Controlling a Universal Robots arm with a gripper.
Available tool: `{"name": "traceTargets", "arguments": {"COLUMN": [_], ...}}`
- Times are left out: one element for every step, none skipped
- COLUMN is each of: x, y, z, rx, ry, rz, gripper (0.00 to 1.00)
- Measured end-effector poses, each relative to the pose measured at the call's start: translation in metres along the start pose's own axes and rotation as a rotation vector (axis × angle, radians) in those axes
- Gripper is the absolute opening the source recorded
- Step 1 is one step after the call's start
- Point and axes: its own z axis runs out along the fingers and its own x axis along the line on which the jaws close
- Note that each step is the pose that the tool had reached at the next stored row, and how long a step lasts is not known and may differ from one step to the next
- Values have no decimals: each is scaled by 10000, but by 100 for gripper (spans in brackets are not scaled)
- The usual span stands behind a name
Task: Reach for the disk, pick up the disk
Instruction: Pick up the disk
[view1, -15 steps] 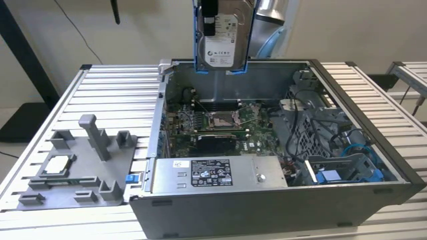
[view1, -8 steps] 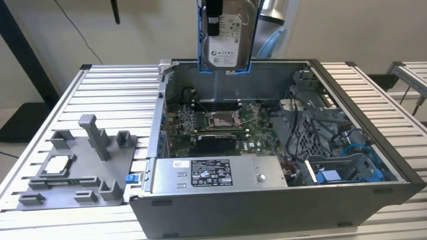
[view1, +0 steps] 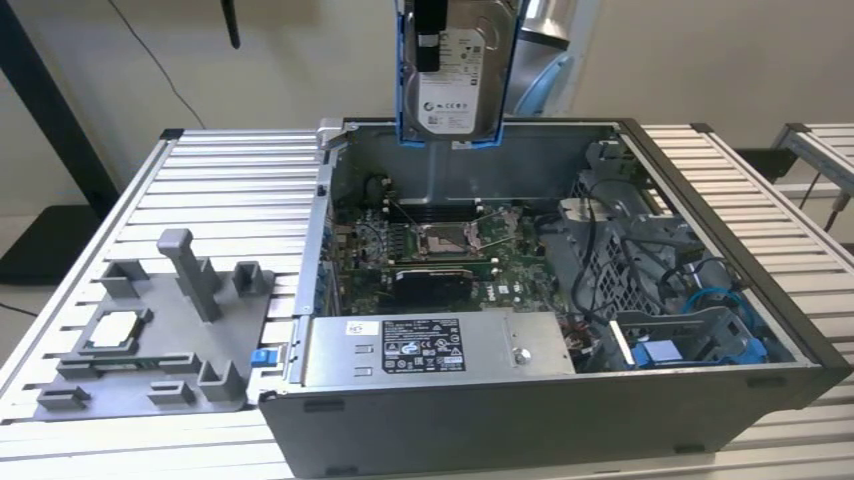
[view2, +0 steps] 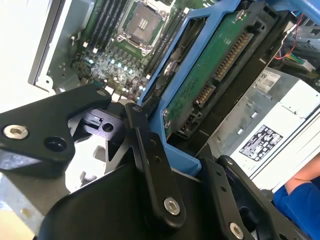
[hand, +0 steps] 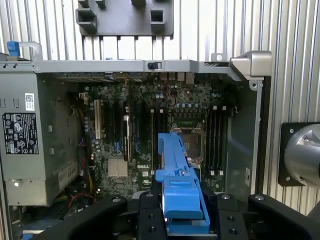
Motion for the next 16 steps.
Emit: {"name": "traceTargets", "arguments": {"x": [0,0,0,0,0,0,0,-1,-1,-2,-2,-2,-3,-3,-4,-4], "y": [-1,-1,-2,-2,-3,-4,-7,-11,-18,-28,-40,-54,-71,-89,-108,-127], "z": [0,0,0,0,0,0,0,1,1,2,3,4,5,6,7,8], "rx": [0,0,0,0,0,0,0,0,0,0,1,1,0,0,0,0], "ry": [0,0,0,0,0,0,0,0,0,0,-1,-1,0,-1,0,0], "rz": [0,0,0,0,1,0,-1,-2,0,0,1,0,1,0,0,0], "gripper": [0,0,0,0,0,0,0,0,0,0,0,0,0,0,0,0]}}
